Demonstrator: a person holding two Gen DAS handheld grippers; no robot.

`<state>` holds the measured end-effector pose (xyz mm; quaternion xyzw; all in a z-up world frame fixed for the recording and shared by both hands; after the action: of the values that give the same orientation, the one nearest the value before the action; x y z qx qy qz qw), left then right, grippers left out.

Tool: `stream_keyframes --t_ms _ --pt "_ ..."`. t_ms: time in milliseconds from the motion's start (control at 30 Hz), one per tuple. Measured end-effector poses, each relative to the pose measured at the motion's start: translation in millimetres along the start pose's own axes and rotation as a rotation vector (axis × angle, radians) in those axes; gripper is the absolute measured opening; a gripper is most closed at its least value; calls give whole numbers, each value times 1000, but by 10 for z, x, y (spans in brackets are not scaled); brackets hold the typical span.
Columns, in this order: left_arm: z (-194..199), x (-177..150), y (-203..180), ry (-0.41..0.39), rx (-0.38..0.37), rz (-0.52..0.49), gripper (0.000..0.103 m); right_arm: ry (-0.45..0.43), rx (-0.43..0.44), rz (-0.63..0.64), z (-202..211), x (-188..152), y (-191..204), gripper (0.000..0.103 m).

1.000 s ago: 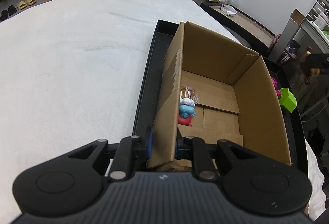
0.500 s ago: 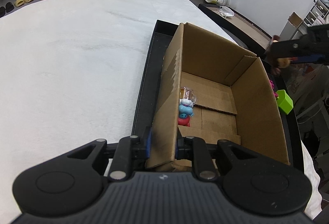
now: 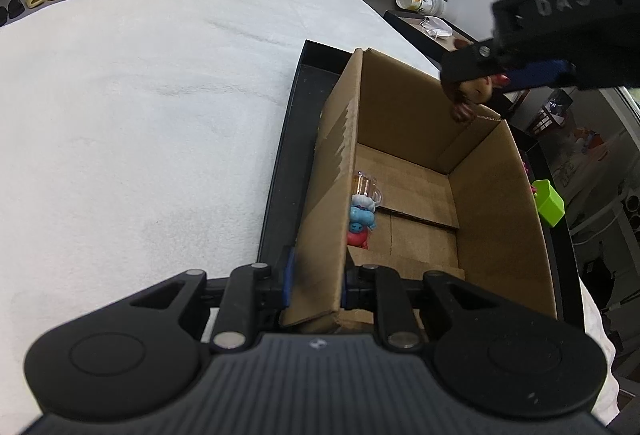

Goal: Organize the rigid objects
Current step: 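Carry the brown-haired doll into the box and release it with the right tool, then move the right tool to the lavender charger block and grasp it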

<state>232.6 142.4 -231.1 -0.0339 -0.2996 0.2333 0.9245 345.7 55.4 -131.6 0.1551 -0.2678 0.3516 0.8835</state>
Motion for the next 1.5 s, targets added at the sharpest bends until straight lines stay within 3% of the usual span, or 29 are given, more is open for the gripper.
stream_keyframes --t_ms 300,600,1000,1500 --pt "0 4 63 0 -16 18 19 25 8 26 -123 15 97 43" --pt "11 3 79 -13 -2 24 18 30 -13 -20 72 -188 -73 48" --pt "24 27 35 -40 57 19 16 8 -77 -91 498 -567 -690 50" --pt "-14 11 -74 1 74 -36 18 3 -60 -227 525 -1147 -1346 54"
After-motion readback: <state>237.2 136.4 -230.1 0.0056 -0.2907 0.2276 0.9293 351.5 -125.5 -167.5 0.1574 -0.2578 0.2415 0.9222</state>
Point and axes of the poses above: each gripper's, at about its wrist camera, not at the fingertips, and z roughly against the way its jaws point, y to its left, x to its top, the point moved 5 cm from there along -z, roughly the way its jaws point, and after that the axes turned 8 degrees about x, right-handed, at the moved point
